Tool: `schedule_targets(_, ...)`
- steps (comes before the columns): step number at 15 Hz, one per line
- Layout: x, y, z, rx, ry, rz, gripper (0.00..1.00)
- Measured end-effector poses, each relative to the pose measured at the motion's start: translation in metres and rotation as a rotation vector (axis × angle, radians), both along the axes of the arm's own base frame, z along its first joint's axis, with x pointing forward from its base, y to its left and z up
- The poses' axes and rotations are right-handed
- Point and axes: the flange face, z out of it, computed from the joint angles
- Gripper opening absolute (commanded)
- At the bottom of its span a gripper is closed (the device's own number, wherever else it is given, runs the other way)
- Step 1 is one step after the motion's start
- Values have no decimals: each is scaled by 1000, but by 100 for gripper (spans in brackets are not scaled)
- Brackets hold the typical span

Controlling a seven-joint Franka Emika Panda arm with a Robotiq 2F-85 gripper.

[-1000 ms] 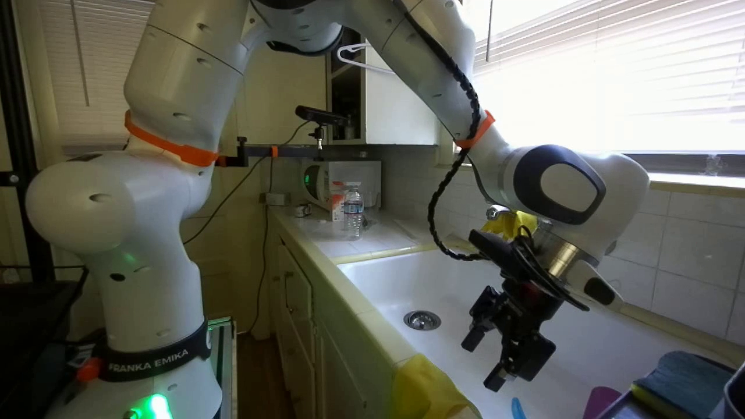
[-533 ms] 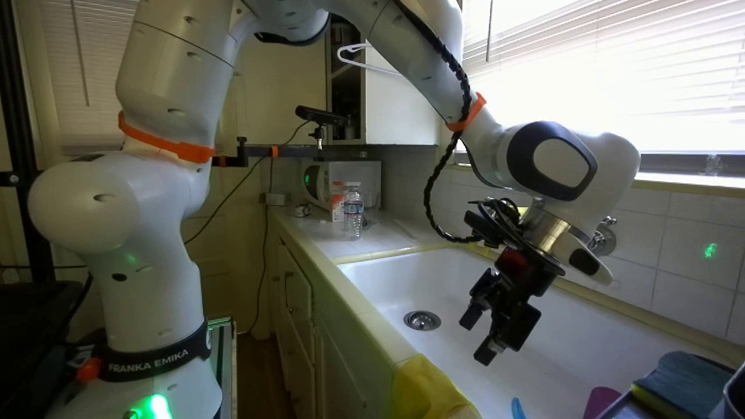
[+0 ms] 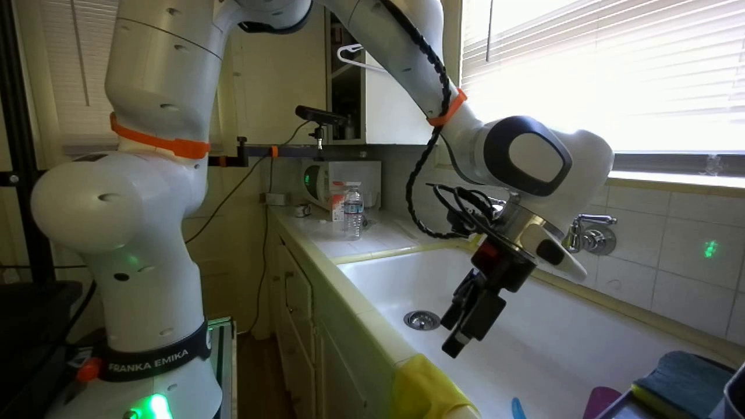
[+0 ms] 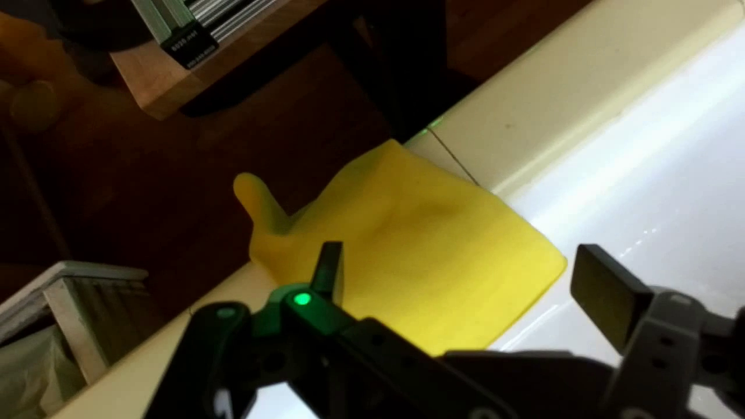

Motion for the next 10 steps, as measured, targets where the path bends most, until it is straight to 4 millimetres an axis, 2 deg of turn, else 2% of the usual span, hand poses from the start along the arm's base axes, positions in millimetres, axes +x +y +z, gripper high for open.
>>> schedule_targets(10,-18,-13,-22,-89,-6,-115,100)
